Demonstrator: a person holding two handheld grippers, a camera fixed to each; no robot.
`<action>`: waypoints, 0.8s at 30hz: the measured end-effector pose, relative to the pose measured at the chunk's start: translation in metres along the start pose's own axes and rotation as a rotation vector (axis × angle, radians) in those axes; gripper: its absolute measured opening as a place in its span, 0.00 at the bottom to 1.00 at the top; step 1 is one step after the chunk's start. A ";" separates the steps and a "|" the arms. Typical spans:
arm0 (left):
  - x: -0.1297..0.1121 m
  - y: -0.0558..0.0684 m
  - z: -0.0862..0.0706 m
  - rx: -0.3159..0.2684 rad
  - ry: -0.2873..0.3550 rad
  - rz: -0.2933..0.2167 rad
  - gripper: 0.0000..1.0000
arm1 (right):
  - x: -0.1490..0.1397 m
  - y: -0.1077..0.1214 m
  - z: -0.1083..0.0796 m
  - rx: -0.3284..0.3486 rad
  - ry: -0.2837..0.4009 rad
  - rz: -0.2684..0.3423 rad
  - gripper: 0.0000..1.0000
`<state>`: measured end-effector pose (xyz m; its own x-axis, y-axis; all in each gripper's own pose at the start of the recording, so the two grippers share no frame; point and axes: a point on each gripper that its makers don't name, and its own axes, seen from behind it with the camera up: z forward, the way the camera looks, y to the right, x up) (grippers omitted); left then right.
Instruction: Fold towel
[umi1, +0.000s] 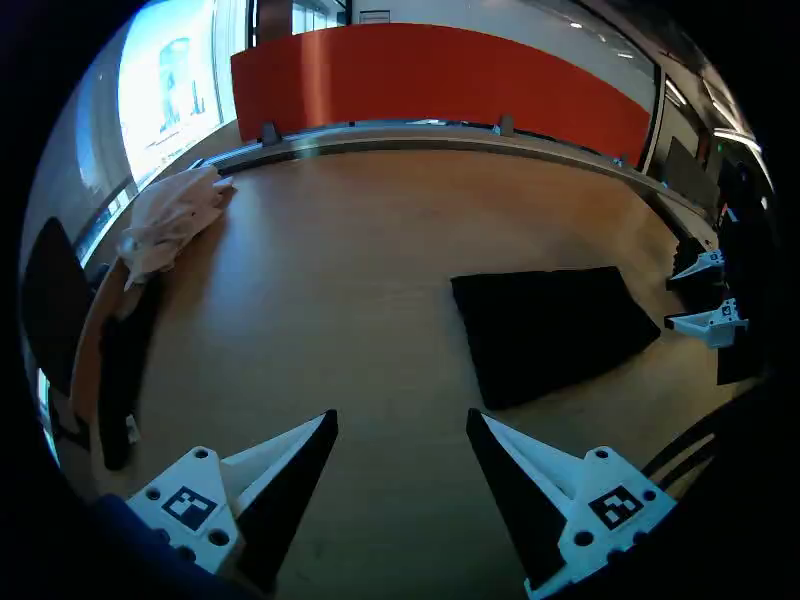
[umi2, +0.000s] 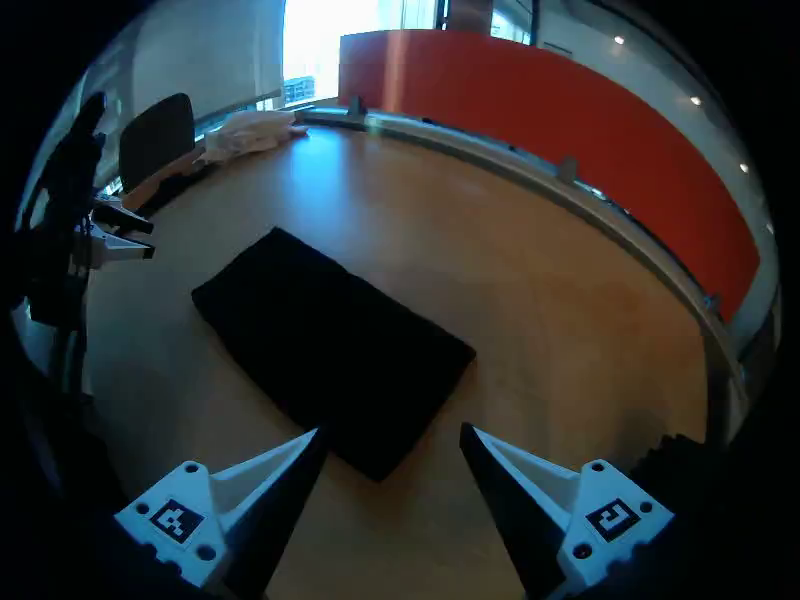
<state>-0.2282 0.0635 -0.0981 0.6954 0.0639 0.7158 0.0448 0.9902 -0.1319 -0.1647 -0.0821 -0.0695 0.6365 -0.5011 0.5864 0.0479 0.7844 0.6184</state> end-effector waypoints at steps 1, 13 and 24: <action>-0.001 -0.001 -0.001 0.003 0.001 -0.004 0.96 | 0.000 0.000 0.001 0.001 -0.001 -0.002 1.00; -0.011 -0.014 -0.012 0.035 -0.005 -0.026 0.96 | -0.022 -0.007 0.013 0.039 -0.035 -0.009 0.97; -0.018 -0.019 -0.016 0.045 -0.013 -0.029 0.96 | -0.042 -0.009 0.018 0.072 -0.068 -0.017 0.66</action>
<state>-0.2303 0.0420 -0.1195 0.6849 0.0364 0.7278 0.0325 0.9962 -0.0803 -0.2054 -0.0746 -0.0899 0.5821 -0.5395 0.6084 0.0008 0.7486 0.6630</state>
